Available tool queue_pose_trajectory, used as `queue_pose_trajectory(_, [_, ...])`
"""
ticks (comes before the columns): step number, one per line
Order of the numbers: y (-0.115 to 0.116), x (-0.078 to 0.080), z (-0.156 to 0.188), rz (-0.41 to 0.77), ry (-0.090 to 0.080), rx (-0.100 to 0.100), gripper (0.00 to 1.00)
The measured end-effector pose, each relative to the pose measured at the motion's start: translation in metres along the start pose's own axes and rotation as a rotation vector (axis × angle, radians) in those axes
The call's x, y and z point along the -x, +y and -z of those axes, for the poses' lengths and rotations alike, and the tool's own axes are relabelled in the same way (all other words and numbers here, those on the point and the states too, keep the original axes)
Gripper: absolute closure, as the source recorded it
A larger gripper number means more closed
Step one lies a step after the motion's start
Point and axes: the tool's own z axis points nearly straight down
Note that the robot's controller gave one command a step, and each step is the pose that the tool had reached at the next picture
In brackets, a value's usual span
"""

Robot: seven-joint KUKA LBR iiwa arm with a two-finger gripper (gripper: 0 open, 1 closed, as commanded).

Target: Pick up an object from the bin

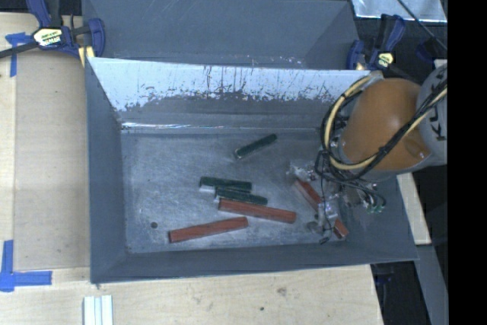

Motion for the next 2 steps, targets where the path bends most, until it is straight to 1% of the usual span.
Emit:
queue_pose_trajectory(1, [-0.0056, -0.0188, -0.0164, -0.332, -0.004, -0.001, 1.0])
queue_pose_trajectory(2, [-0.0056, -0.0189, -0.0164, -0.331, -0.004, -0.001, 0.0])
